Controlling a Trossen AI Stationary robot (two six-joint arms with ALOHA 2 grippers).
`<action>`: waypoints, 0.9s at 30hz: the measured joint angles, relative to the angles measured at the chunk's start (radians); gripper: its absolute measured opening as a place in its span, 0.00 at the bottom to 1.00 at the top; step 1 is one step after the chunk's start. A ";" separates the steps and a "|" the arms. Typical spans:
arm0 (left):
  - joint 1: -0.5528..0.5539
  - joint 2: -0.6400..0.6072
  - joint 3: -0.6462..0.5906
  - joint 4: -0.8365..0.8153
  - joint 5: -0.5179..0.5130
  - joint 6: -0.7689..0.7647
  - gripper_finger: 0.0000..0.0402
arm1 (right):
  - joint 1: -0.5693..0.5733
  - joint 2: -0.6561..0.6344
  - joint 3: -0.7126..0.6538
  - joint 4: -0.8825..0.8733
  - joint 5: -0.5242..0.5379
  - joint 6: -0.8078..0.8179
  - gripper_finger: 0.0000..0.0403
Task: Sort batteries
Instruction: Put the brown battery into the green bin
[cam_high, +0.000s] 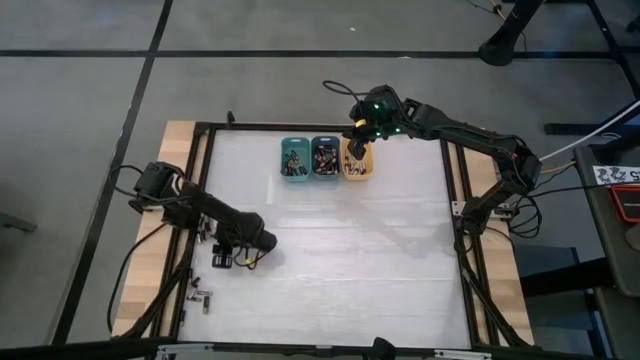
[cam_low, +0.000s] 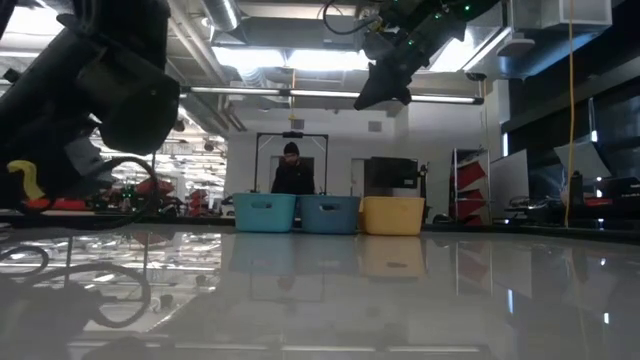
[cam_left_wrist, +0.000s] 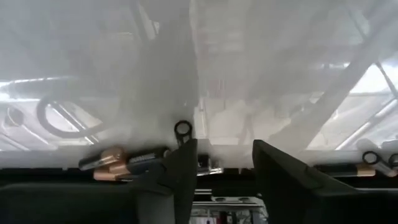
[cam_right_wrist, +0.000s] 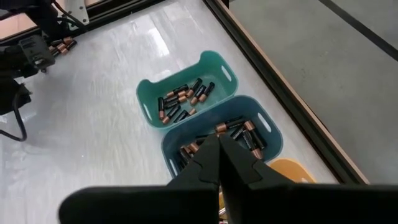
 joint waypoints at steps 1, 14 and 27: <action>0.000 0.000 0.001 0.000 -0.003 0.009 0.34 | 0.000 0.000 0.000 0.000 0.000 0.001 0.00; 0.021 -0.004 0.050 -0.078 -0.166 -0.056 0.31 | 0.000 0.000 0.000 -0.016 0.001 -0.024 0.00; 0.119 0.033 0.046 -0.022 -0.159 -0.096 0.35 | -0.018 0.000 0.000 -0.062 -0.002 -0.076 0.00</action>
